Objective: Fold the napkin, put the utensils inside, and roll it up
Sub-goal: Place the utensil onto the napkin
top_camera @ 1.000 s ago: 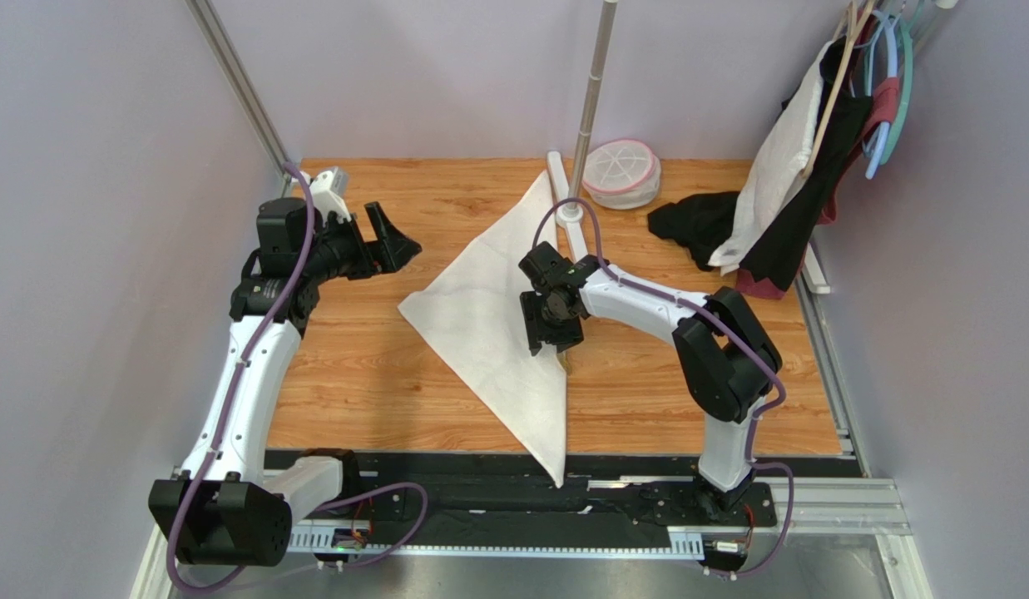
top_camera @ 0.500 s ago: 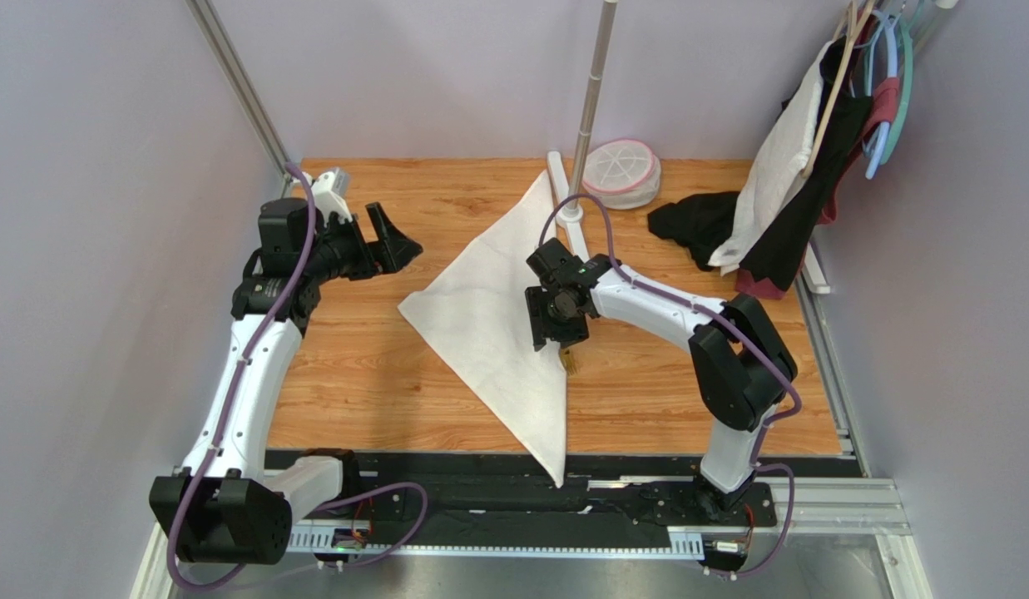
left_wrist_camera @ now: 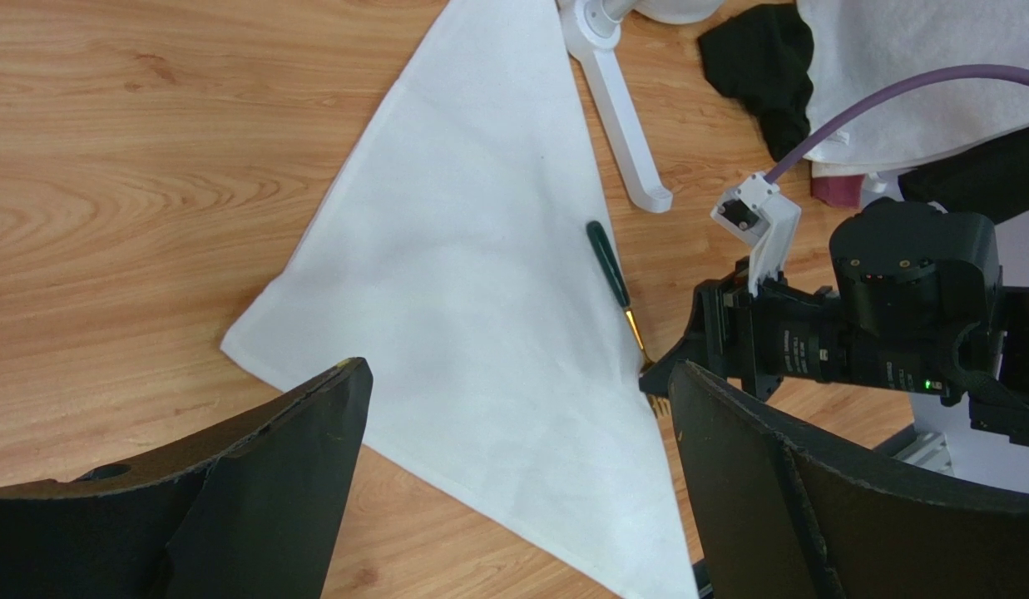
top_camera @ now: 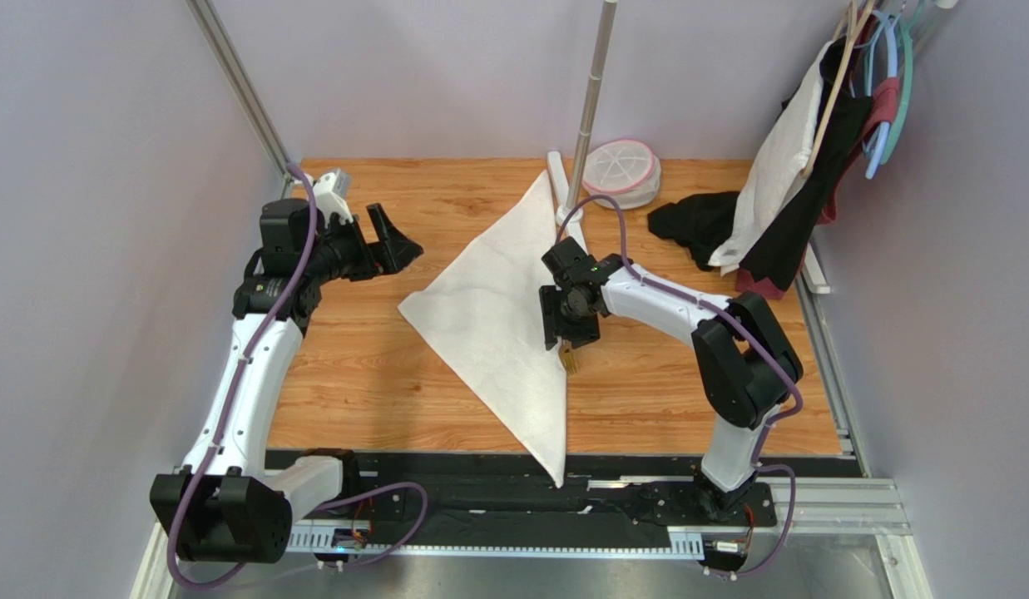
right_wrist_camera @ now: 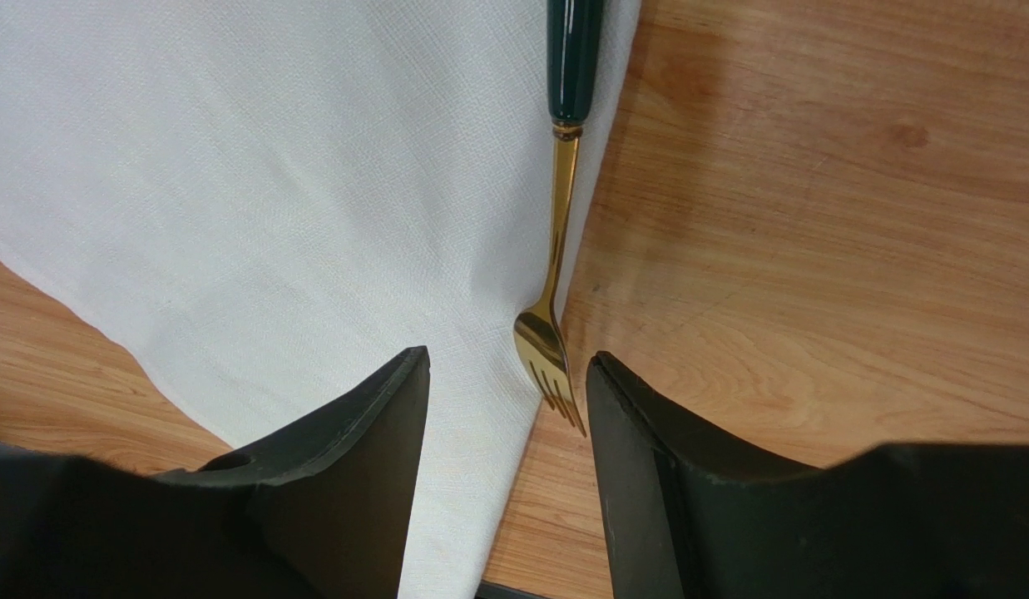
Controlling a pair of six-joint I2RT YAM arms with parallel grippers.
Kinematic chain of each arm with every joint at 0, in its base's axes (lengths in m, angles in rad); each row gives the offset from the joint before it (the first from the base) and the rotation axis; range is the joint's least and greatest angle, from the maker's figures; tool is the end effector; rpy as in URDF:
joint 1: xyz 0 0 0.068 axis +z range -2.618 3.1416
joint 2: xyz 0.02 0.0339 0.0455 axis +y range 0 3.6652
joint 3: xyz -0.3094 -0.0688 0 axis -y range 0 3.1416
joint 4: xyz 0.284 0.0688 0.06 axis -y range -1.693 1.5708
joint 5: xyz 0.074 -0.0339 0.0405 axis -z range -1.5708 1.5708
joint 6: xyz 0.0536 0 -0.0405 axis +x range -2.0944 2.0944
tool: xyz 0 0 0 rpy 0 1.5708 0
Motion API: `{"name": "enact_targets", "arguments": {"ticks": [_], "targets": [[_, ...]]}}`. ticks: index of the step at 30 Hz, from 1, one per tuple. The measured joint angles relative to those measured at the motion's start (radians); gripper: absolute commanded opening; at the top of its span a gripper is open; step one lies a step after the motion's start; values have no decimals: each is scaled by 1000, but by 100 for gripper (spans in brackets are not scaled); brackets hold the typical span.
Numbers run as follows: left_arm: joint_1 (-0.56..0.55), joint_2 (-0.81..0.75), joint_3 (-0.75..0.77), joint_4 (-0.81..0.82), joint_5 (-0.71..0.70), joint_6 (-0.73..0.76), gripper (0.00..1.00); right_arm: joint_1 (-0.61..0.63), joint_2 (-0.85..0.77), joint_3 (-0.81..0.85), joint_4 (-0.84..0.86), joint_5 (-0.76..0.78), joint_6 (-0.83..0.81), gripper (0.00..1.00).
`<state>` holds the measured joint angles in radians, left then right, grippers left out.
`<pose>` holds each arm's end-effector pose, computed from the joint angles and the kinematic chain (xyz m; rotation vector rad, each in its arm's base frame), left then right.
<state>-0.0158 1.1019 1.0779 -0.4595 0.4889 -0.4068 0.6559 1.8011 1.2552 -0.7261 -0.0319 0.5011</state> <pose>0.2725 -0.0295 0.3863 -0.0953 2.0767 -0.7619 0.3176 0.2466 0.1966 -0.2308 2.8867 0.2770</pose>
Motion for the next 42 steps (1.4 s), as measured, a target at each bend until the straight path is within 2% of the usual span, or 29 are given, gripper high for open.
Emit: {"name": "enact_targets", "arguments": {"ticks": [18,32,38,42], "targets": [[0,0,0,0,0,0,98,49,15,-30,46,-77,19,52],[0,0,0,0,0,0,98,143,76,88,-9,-34,29,52],[0,10,0,0,0,0,98,106,-23,136,-41,37,8,41],[0,21,0,0,0,0,98,43,-17,192,-34,63,-27,34]]}}
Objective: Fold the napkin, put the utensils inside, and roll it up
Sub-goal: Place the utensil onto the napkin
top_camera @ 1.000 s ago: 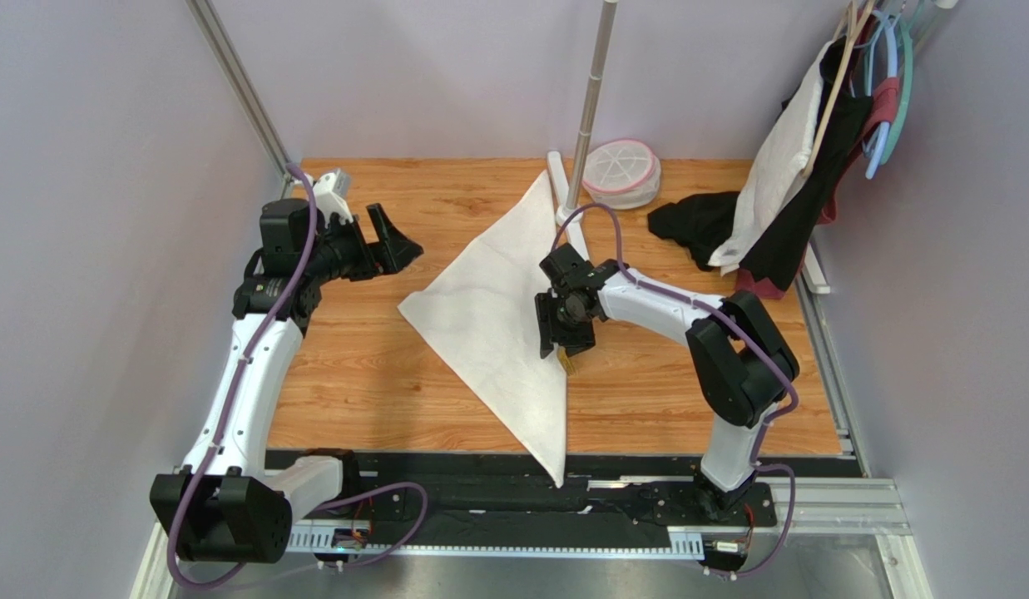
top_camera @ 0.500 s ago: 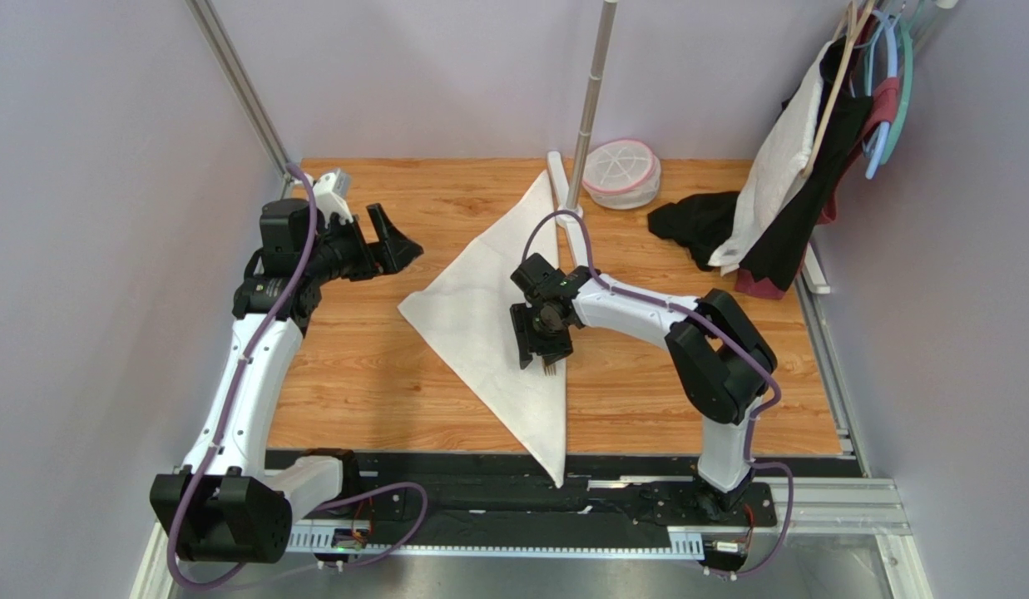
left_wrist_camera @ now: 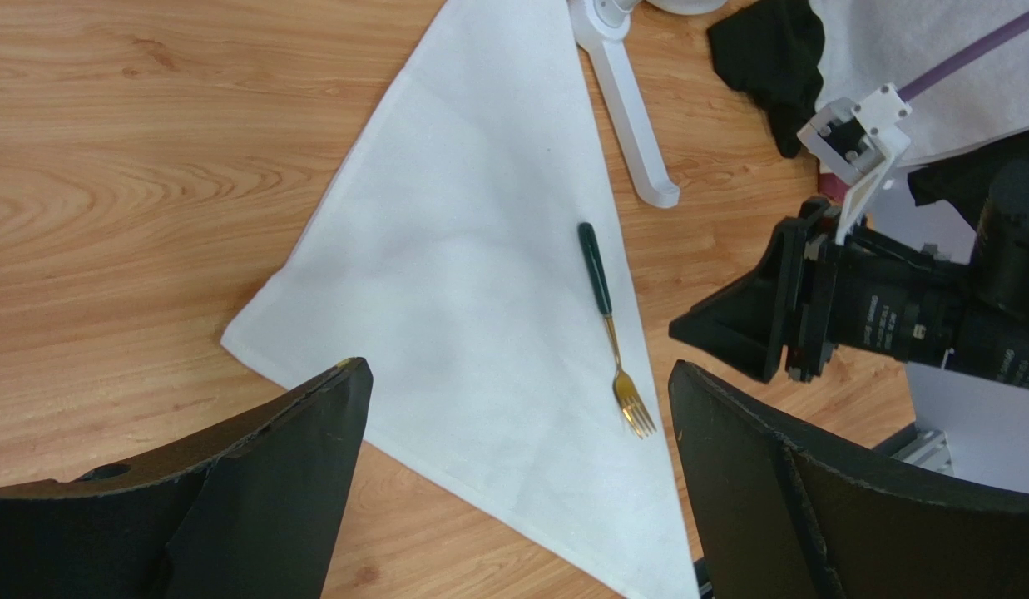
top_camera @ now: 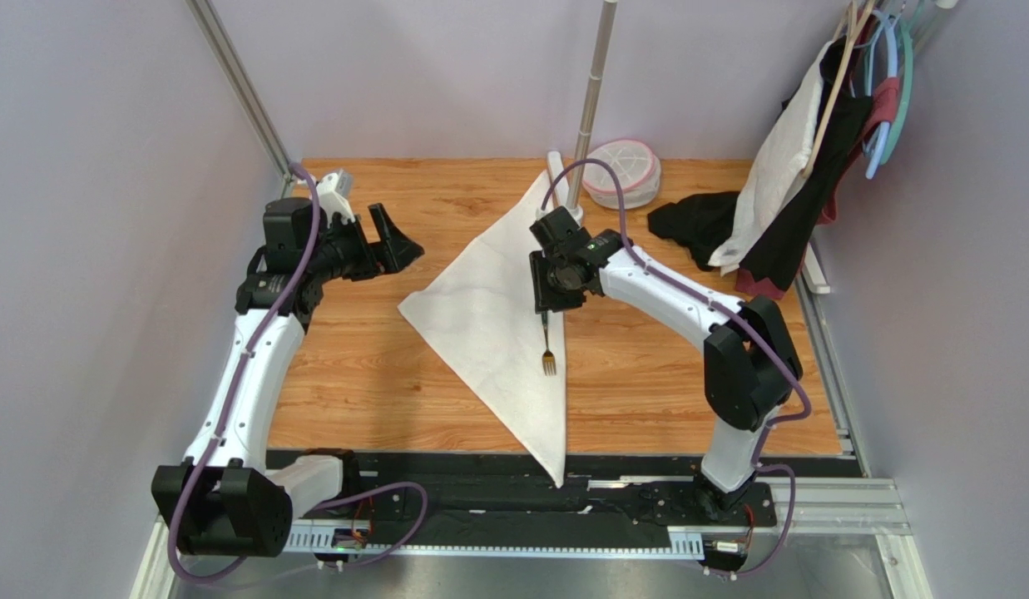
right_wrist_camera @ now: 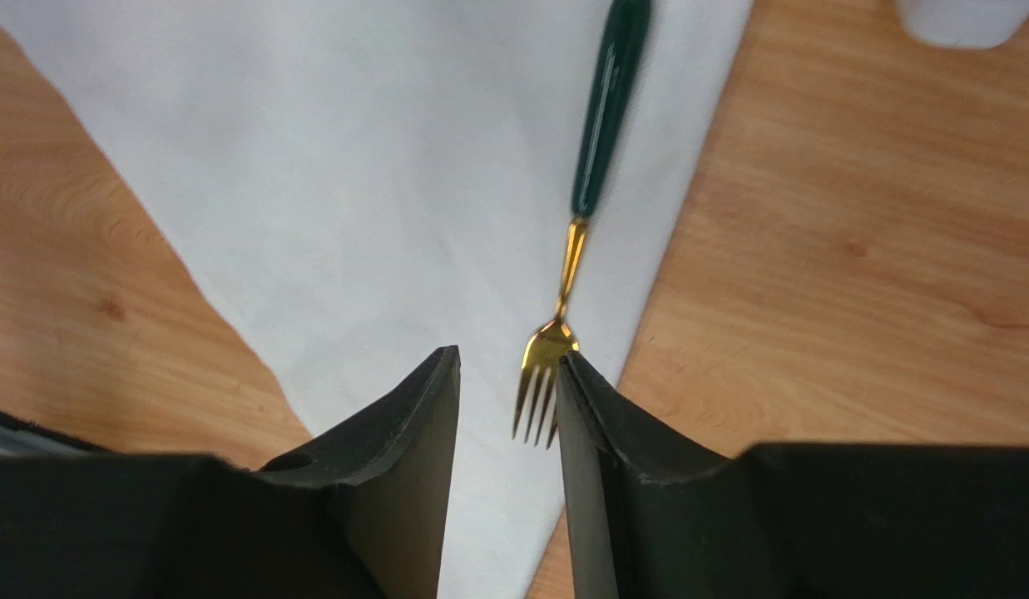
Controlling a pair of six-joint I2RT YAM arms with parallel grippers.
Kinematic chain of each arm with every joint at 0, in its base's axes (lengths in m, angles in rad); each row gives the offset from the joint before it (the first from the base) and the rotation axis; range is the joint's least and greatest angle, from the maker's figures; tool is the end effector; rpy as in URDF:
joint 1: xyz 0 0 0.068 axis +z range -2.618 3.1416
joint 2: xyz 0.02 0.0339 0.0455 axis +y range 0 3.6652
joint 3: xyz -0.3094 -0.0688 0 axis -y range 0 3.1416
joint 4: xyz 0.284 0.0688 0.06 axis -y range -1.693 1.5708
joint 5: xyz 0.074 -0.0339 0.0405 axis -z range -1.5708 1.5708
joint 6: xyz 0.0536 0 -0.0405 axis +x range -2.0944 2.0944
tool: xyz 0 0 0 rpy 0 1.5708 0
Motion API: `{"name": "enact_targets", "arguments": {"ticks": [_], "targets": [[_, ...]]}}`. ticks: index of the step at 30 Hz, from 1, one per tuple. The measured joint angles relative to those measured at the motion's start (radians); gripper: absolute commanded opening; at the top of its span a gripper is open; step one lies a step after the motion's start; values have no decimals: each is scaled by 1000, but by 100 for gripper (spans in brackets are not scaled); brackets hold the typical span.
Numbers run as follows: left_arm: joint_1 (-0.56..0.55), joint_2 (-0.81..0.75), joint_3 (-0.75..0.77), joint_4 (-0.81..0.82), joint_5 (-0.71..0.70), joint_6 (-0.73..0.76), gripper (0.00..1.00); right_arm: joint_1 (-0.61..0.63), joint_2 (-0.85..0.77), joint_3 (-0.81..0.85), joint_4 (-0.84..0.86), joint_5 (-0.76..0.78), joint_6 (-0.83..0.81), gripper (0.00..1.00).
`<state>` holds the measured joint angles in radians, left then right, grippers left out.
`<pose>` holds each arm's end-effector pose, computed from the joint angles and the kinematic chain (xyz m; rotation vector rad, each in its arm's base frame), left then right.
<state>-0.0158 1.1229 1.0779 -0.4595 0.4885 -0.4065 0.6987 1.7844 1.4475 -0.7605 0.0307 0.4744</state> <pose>0.2782 -0.0296 0.3809 -0.1035 2.0967 -0.7630 0.3315 0.2764 0.2651 -0.2935 2.6960 0.3274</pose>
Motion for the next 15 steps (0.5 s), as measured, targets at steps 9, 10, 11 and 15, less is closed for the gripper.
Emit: {"name": "enact_targets", "arguments": {"ticks": [9,10,11,15], "targets": [[0,3,0,0,-5,2,98,-48,216,104,18,32,-69,31],[0,3,0,0,-7,2,98,-52,235,113,17,31,-74,31],[0,3,0,0,-8,2,98,-58,252,123,18,31,-80,30],[0,3,0,0,-11,3,98,-87,292,155,20,23,-95,29]]}}
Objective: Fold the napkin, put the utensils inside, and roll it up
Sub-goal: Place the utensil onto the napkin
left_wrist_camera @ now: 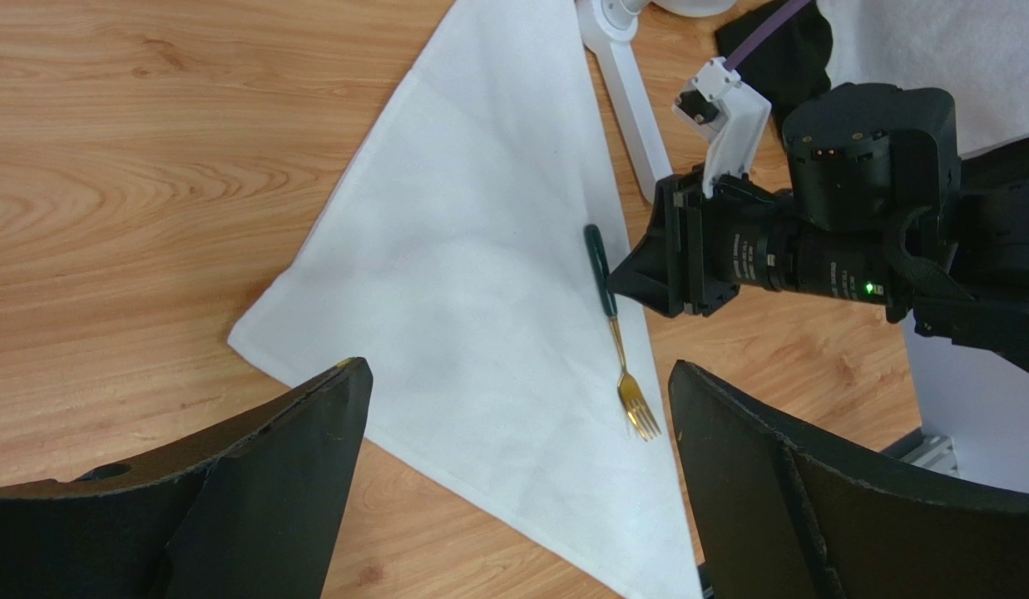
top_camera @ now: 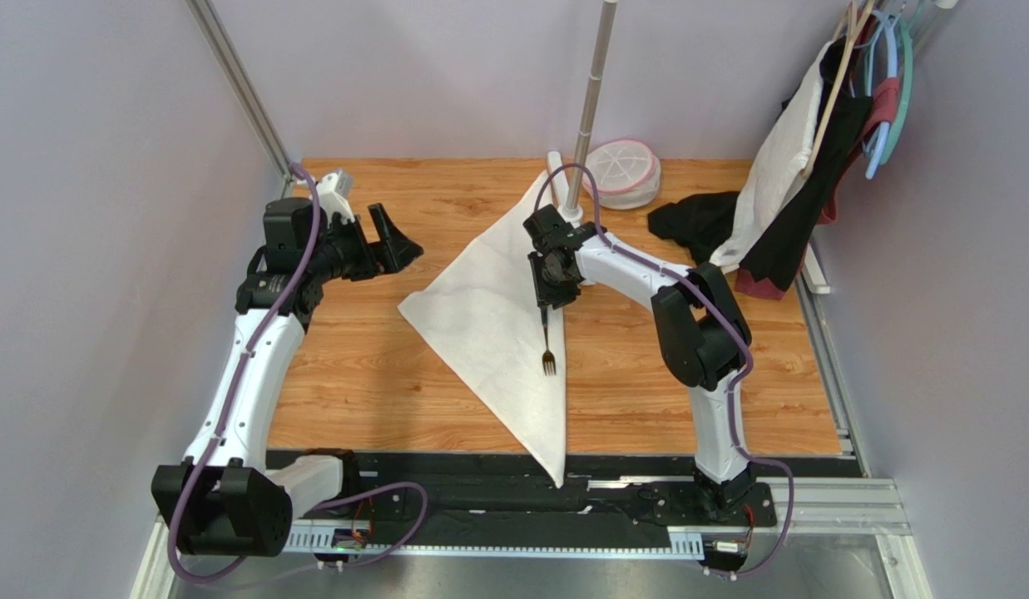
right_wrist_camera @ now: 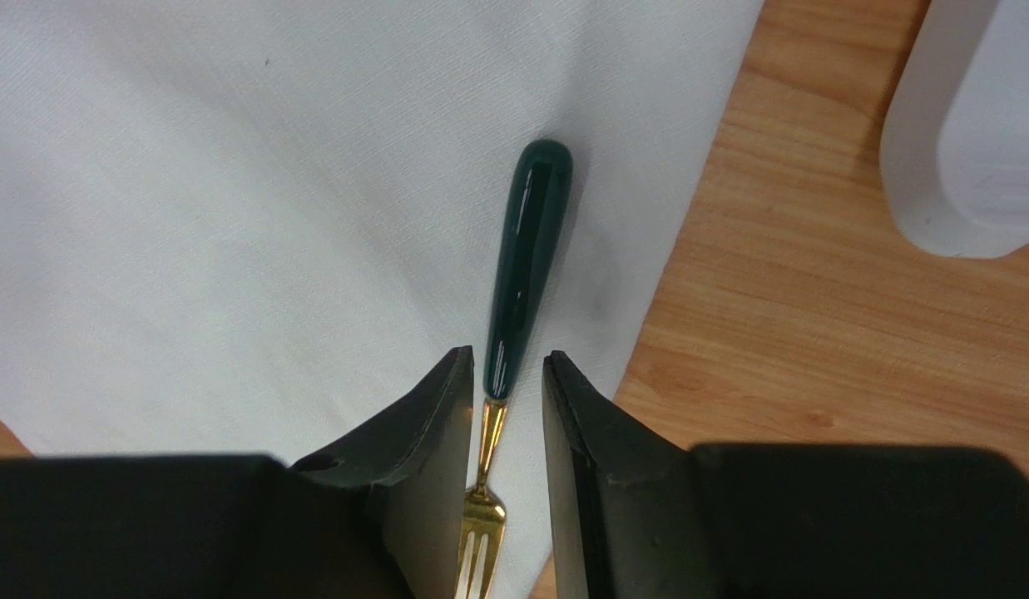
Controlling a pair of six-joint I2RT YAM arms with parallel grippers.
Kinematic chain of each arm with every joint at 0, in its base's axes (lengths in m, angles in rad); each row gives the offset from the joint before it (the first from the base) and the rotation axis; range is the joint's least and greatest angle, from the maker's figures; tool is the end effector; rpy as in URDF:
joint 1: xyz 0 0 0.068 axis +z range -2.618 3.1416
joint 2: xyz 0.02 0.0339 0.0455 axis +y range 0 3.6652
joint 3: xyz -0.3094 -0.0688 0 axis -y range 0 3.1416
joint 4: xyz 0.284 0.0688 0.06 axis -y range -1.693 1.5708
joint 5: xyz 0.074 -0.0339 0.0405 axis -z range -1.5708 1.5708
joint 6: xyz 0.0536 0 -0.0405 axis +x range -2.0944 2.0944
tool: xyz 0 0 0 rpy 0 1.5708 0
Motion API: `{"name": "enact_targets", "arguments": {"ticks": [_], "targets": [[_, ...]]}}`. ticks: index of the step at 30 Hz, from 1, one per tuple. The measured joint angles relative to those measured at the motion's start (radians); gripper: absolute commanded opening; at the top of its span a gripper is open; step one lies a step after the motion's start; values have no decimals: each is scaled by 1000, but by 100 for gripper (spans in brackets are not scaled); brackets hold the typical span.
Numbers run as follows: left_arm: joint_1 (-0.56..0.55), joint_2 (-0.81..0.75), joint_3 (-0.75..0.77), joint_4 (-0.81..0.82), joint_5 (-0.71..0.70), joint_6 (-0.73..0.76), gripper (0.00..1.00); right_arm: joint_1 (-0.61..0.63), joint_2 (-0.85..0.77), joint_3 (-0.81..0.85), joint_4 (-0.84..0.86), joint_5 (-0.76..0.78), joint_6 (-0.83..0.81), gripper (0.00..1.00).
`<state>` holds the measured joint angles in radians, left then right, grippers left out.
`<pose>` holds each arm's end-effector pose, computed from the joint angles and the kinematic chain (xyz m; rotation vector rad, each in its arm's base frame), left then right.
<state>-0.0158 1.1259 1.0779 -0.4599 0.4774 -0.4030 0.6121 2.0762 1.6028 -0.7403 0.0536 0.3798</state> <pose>0.2792 -0.0290 0.3799 -0.1082 2.0995 -0.7497 0.4064 0.2818 0.1887 -0.3107 2.7798 0.1743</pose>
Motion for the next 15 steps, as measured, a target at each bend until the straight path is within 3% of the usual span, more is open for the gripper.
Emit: {"name": "enact_targets", "arguments": {"ticks": [15], "targets": [[0,7,0,0,1,0,98,-26,41,40,21,-55,-18,28]]}}
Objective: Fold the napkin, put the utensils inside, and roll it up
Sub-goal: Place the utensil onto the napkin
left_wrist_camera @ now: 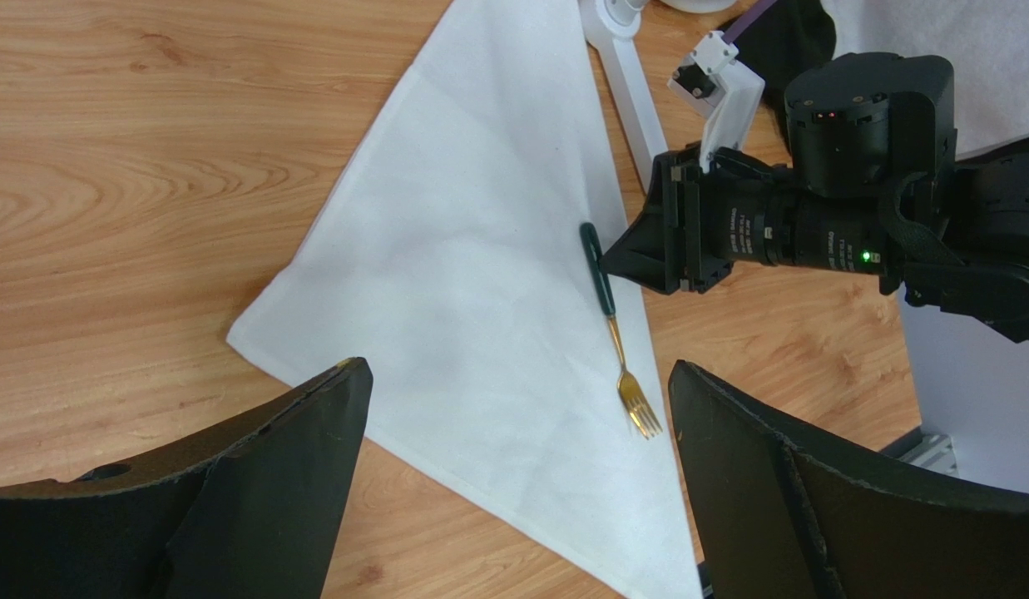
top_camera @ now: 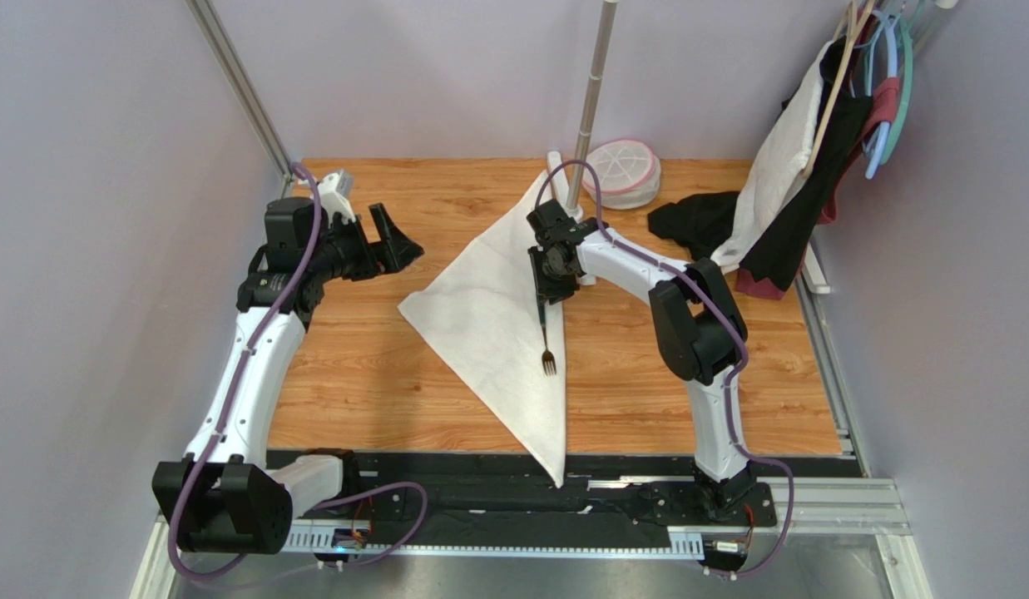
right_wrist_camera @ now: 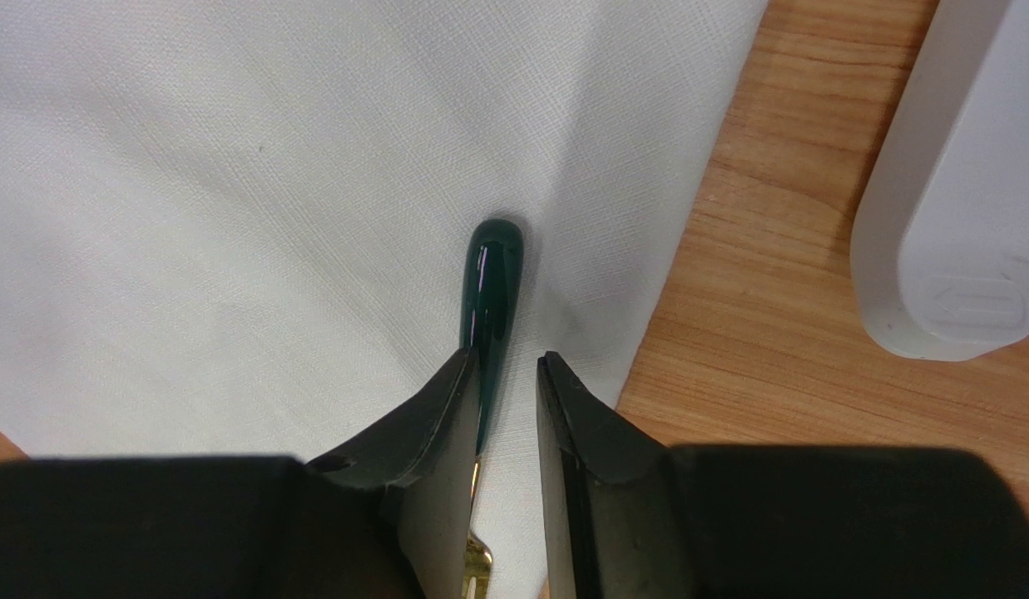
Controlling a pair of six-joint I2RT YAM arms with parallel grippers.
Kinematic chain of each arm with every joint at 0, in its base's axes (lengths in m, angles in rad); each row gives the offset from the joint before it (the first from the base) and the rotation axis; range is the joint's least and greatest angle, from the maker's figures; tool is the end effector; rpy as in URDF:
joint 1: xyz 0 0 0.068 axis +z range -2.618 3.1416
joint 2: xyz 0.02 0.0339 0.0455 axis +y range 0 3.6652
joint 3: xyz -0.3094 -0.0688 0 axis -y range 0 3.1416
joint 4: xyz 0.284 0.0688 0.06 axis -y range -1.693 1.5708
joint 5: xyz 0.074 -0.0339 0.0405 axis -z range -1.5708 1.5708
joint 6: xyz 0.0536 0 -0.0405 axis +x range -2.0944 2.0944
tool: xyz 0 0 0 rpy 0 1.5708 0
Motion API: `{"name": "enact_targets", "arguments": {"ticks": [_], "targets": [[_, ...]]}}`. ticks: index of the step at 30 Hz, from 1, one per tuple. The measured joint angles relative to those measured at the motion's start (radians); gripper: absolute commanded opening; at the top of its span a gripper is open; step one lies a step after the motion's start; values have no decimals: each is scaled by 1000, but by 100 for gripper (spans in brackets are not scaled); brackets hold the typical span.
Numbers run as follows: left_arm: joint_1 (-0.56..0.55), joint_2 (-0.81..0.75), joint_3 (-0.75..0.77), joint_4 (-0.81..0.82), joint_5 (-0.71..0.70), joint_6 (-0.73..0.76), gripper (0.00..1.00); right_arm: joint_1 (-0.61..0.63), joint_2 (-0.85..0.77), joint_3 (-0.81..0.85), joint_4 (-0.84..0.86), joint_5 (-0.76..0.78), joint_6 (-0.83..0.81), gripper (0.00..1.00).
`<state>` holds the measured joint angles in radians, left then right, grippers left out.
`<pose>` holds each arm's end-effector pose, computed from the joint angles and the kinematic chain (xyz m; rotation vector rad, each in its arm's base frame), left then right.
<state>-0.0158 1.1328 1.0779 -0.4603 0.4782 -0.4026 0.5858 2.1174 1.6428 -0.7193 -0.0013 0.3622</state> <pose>0.2810 -0.0291 0.3781 -0.1101 2.1065 -0.7508 0.4231 0.2808 0.1828 -0.3123 2.7790 0.2451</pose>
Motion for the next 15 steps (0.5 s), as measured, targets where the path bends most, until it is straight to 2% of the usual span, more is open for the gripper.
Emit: {"name": "enact_targets", "arguments": {"ticks": [15], "targets": [[0,5,0,0,10,0,98,0,23,0,6,-34,7,27]]}}
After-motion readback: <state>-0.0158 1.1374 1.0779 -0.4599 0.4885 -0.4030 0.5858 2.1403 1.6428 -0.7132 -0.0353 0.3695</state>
